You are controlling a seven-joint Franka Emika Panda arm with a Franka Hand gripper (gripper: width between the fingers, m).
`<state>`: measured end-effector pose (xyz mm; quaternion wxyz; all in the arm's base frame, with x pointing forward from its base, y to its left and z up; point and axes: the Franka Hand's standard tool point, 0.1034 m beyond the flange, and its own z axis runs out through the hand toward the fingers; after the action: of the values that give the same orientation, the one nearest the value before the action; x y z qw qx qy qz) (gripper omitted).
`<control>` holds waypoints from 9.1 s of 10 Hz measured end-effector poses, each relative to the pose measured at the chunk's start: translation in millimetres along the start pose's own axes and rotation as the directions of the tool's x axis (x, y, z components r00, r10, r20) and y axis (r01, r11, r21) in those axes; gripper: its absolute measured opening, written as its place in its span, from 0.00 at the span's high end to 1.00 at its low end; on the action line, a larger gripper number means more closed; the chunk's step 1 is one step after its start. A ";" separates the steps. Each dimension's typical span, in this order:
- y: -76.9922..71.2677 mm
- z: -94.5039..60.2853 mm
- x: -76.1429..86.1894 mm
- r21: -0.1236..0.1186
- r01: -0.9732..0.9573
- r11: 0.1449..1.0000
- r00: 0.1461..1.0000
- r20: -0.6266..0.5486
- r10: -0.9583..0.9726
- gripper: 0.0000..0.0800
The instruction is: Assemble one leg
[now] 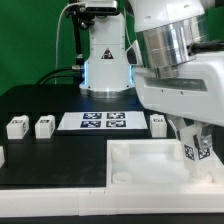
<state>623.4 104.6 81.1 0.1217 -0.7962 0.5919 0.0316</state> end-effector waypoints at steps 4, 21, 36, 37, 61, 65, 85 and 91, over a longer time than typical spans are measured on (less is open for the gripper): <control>-2.2 2.9 -7.2 0.002 -0.352 0.936 0.935 0.032 0.352 0.63; 2.7 8.0 -15.1 -0.087 0.871 0.484 0.490 0.074 -0.868 0.35; -0.3 11.1 -13.4 -0.035 0.015 0.999 0.997 0.073 -0.012 0.40; -0.2 10.6 -12.4 -0.028 0.172 0.985 0.982 0.080 -0.170 0.26; -2.0 10.4 -5.9 -0.035 0.003 0.999 0.999 0.050 -0.002 0.51; -1.3 7.8 -5.0 -0.045 0.583 0.811 0.812 0.066 -0.580 0.20; -6.3 11.3 -15.9 -0.081 -0.320 0.944 0.947 -0.007 0.321 0.63; -3.8 12.6 -11.7 -0.073 0.346 0.936 0.938 0.037 -0.344 0.20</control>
Offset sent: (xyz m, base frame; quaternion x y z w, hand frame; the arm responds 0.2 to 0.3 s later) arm 0.0163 0.0105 -0.0019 0.0256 -0.0044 0.3369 0.9412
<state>624.7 119.4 71.8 0.1009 -0.8913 0.4400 0.0423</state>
